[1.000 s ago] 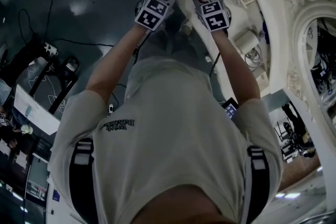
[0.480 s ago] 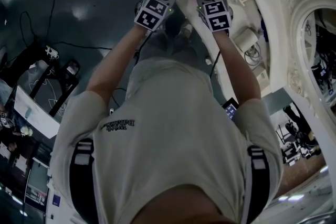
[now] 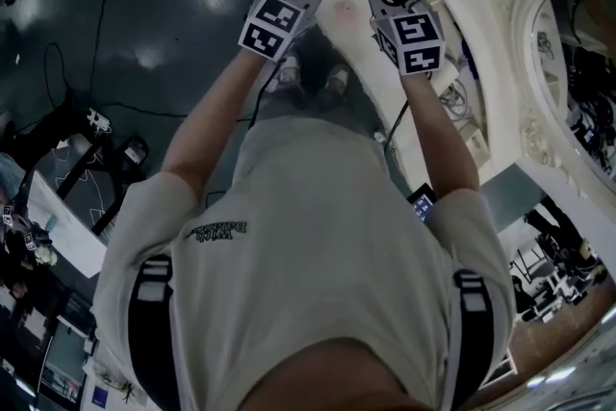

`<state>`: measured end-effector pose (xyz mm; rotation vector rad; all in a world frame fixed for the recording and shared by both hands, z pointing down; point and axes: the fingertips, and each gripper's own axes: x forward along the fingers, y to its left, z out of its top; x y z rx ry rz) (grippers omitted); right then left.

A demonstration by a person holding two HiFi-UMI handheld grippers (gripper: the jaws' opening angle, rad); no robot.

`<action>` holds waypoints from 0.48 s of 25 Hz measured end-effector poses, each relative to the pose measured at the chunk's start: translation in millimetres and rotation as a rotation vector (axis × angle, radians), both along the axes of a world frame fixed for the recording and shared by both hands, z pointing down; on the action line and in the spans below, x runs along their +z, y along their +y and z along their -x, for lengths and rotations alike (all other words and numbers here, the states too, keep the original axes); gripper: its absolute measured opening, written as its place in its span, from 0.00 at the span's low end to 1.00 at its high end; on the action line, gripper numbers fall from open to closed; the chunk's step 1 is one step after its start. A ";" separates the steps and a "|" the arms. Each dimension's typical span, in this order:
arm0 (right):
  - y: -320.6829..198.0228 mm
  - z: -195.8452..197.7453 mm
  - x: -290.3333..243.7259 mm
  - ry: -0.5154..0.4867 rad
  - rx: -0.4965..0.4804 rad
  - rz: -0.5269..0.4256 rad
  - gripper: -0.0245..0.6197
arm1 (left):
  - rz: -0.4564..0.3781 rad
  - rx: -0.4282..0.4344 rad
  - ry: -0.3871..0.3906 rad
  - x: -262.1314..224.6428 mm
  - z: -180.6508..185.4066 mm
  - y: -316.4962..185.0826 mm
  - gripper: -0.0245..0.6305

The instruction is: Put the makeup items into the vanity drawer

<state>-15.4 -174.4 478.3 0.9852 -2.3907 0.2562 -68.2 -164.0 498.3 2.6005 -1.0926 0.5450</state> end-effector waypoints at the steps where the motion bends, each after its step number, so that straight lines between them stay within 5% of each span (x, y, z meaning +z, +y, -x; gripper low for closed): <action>1: -0.5 -2.7 -13.6 -0.019 0.007 -0.018 0.08 | -0.035 0.004 0.008 -12.9 -1.8 -1.9 0.06; 12: 45.9 -31.7 -185.7 -0.317 -0.002 -0.259 0.08 | -0.251 0.013 0.116 -148.0 -18.7 17.9 0.06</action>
